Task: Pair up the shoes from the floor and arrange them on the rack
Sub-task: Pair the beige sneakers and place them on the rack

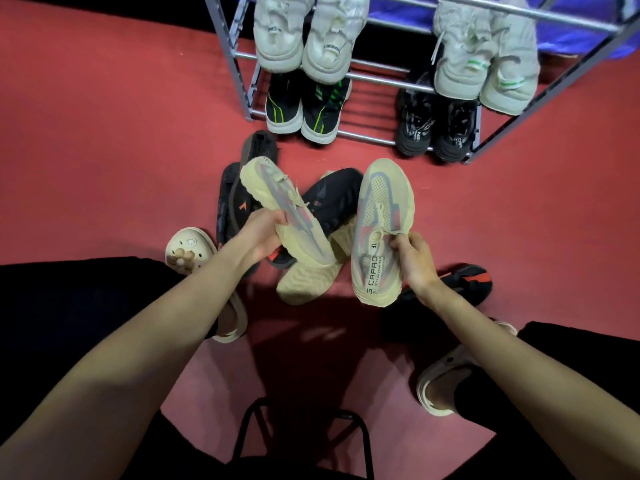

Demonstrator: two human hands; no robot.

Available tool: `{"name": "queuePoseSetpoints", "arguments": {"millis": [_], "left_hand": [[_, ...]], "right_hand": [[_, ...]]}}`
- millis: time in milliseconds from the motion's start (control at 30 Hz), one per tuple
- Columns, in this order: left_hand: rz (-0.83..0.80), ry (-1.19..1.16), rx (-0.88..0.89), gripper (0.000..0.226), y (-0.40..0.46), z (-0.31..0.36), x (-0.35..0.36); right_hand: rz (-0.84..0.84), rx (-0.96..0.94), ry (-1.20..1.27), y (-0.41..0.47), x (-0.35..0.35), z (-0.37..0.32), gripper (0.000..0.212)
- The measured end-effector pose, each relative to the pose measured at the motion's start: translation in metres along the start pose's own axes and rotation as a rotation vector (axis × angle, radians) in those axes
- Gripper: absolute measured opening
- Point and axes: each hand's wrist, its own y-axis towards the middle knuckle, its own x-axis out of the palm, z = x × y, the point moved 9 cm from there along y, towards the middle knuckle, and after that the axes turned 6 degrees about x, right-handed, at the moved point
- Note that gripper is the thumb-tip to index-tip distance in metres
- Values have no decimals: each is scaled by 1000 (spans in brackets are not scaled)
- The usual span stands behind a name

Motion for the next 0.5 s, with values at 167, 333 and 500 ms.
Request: {"name": "queuePoseSetpoints", "arguments": {"millis": [167,333,500], "left_hand": [[157,265,-20,30,9,-16,-20],[221,1105,31,29,10,11,-46],[227,1944,301,61,14,70,-24]], "right_hand": [[-19,34,-31,5,5,7,13],[-42,41,-54,6,14,10,24],[-66,31,-125,2,21,13,32]]}}
